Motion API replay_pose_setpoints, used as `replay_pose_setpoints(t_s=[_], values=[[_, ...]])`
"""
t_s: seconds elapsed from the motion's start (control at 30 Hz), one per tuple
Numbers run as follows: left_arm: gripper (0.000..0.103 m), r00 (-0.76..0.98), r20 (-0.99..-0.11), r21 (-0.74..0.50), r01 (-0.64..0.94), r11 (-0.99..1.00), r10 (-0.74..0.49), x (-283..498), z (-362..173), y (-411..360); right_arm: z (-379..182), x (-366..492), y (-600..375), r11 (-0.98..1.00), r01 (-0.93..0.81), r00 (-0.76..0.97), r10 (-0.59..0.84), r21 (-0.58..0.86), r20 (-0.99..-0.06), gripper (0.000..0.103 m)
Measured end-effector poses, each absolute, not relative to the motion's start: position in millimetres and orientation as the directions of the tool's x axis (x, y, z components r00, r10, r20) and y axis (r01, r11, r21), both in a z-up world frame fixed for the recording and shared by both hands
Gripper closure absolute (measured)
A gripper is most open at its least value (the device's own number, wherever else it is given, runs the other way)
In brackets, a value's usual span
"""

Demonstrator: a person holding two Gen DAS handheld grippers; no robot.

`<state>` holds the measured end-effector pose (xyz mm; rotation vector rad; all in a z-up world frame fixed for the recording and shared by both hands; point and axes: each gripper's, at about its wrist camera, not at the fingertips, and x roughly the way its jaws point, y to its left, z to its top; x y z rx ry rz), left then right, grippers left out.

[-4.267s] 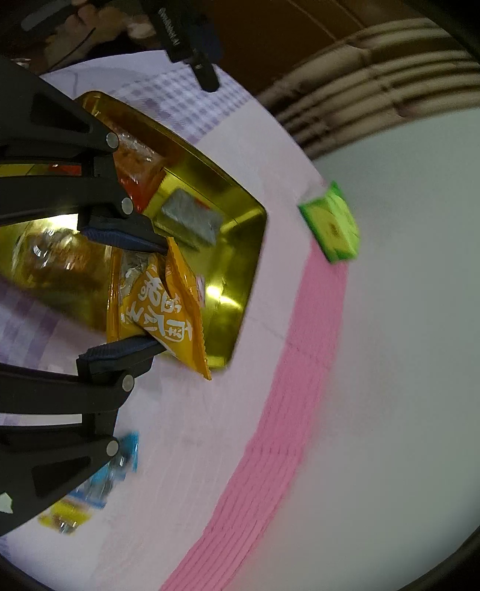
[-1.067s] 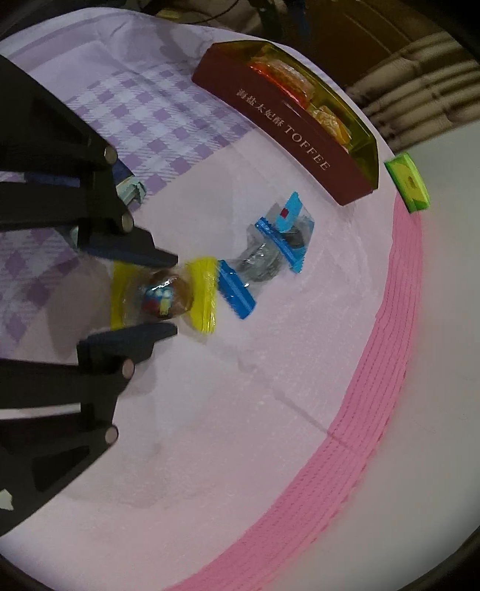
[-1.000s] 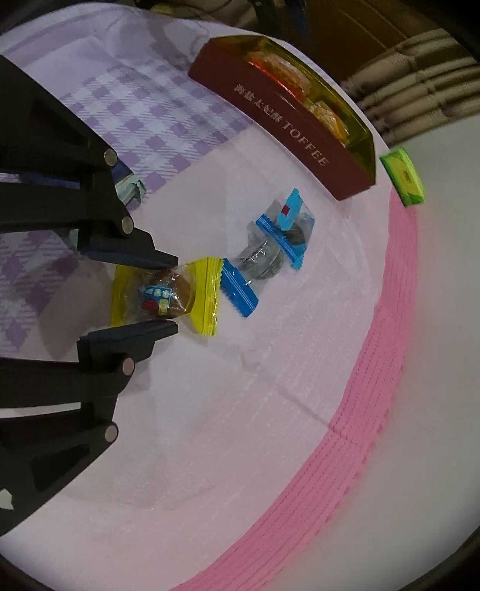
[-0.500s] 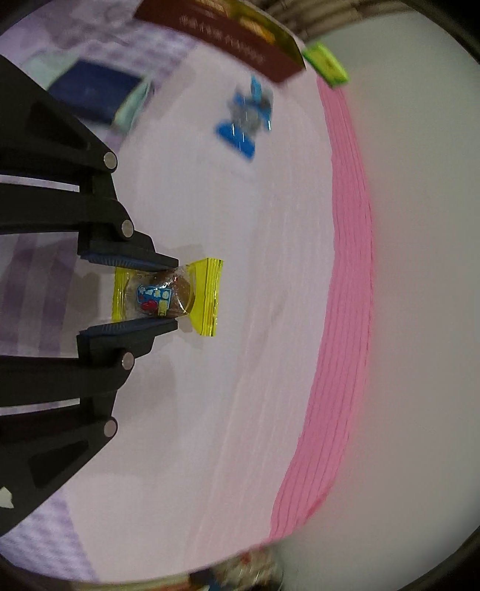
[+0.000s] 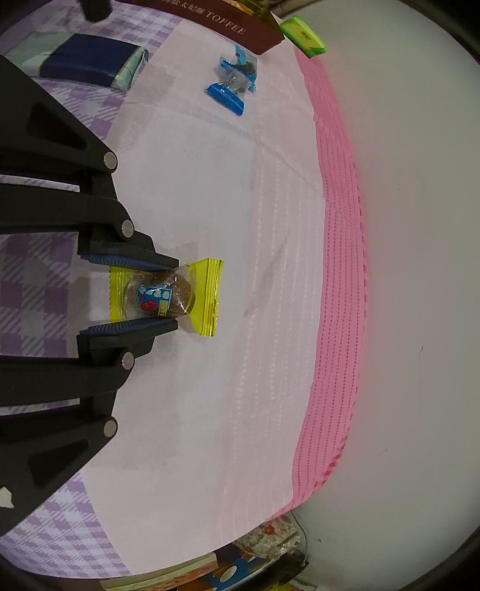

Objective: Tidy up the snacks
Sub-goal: 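Grasp the navy blue packet with the left gripper while right holds the yellow candy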

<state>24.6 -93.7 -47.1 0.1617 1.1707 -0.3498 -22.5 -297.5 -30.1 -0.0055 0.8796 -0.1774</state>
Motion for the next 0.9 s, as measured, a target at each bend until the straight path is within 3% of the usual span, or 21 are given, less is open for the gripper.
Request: replay_pose_setpoints(t_s=[0.33, 0.43, 0.63, 0.9], values=[[0.025, 0.293, -0.942, -0.048, 0.361, 0.931, -0.162, 27, -69, -130, -29, -23, -306, 0.987, 0.152, 0.624, -0.137, -0.052, -0.769, 0.08], [0.028, 0.283, -0.948, -0.033, 0.362, 0.932, -0.144, 29, -76, -130, -28, -23, -306, 0.987, 0.152, 0.624, -0.135, -0.05, -0.769, 0.079], [0.045, 0.284, -0.95, -0.019, 0.363, 0.932, -0.13, 32, -82, -124, -28, -22, -305, 0.987, 0.151, 0.624, -0.132, -0.047, -0.77, 0.079], [0.051, 0.303, -0.944, -0.003, 0.383, 0.924, -0.129, 29, -81, -109, -28, -22, -305, 0.987, 0.151, 0.624, -0.133, -0.048, -0.77, 0.079]])
